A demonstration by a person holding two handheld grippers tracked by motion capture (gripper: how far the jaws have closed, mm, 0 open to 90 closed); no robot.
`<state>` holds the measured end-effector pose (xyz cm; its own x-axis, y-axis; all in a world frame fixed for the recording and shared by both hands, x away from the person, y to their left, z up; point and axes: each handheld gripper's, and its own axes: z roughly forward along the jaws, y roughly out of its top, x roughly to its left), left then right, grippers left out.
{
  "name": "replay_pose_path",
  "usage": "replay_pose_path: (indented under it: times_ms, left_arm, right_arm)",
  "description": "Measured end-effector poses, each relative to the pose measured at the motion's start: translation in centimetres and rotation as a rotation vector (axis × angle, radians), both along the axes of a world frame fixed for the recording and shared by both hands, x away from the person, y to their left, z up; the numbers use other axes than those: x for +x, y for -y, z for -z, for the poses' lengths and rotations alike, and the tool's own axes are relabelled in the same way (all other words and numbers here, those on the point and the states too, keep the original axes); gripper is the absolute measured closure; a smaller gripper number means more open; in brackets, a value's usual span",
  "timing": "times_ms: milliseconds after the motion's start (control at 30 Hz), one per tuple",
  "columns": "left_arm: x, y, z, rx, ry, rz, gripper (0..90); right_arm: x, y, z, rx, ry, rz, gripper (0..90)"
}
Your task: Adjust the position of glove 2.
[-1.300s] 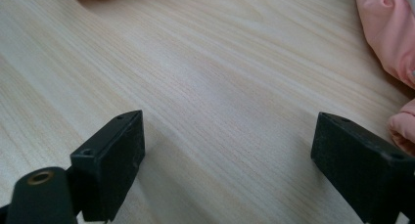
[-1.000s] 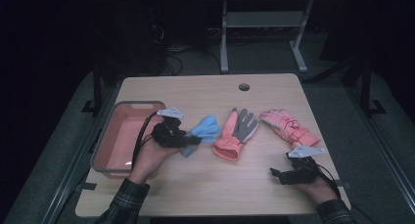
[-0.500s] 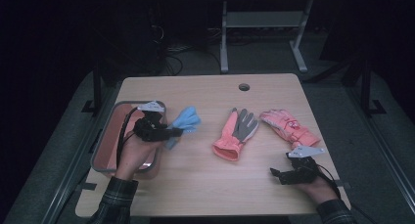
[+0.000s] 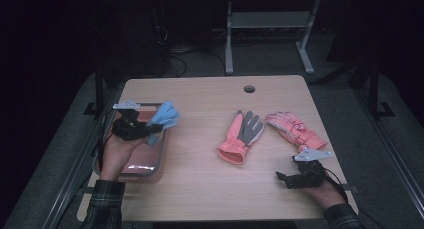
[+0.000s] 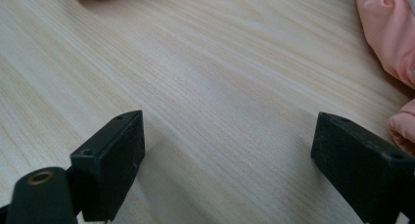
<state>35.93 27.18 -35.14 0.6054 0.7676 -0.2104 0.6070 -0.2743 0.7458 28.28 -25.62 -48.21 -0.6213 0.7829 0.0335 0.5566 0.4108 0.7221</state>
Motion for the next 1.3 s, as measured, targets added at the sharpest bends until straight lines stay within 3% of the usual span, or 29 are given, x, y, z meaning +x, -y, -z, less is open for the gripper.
replay_pose_path:
  times_ms: [167,367,500,700,900,1033,1100,1300]
  left_arm:
    - [0.3,-1.8,0.6,0.034,-0.001,-0.068,76.6]
    - [1.2,-3.4,2.4,0.073,-0.038,-0.137,76.4]
    - [2.0,-4.0,4.0,0.1,-0.083,-0.161,75.9]
    - [2.6,-4.5,5.2,0.111,-0.121,-0.183,75.2]
    - [3.3,-4.3,6.7,0.145,-0.173,-0.175,73.6]
    - [3.4,-4.3,7.0,0.156,-0.188,-0.177,68.2]
    - [3.5,-4.2,7.2,0.181,-0.2,-0.181,62.3]
    - [3.6,-3.9,7.6,0.198,-0.21,-0.177,45.6]
  right_arm:
    - [0.0,0.0,0.0,0.001,-0.001,0.001,12.4]
    - [0.0,0.0,0.0,0.0,-0.001,0.0,12.4]
    - [0.1,-0.1,0.0,0.002,-0.002,0.001,12.4]
    - [0.1,-0.1,0.0,0.002,-0.002,0.001,12.4]
    - [0.1,-0.1,0.0,0.001,-0.002,-0.001,12.4]
    - [0.1,-0.1,0.0,0.001,-0.002,-0.001,12.3]
    - [0.1,-0.1,0.0,0.001,-0.002,-0.001,12.4]
    - [0.2,-0.1,0.0,0.0,-0.001,-0.004,12.3]
